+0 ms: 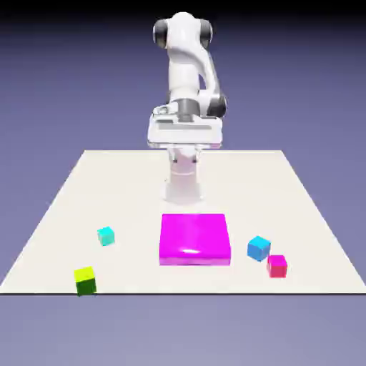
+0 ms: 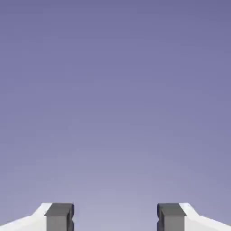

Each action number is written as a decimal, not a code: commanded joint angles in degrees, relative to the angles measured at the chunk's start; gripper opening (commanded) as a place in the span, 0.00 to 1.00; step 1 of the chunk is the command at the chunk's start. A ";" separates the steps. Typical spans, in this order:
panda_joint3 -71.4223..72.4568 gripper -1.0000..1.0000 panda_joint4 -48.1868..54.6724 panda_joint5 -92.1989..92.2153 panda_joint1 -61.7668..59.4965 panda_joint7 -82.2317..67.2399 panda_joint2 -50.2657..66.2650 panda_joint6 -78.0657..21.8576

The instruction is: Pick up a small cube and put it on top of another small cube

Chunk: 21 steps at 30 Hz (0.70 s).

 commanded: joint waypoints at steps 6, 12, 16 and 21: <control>0.13 0.50 9.87 0.91 -6.05 7.37 12.46 -7.25; 0.25 0.50 19.73 1.82 -12.11 14.74 24.92 -14.50; 0.34 0.50 26.31 2.42 -16.14 19.65 33.23 -19.34; 0.44 0.50 34.53 3.18 -21.19 25.79 43.61 -25.38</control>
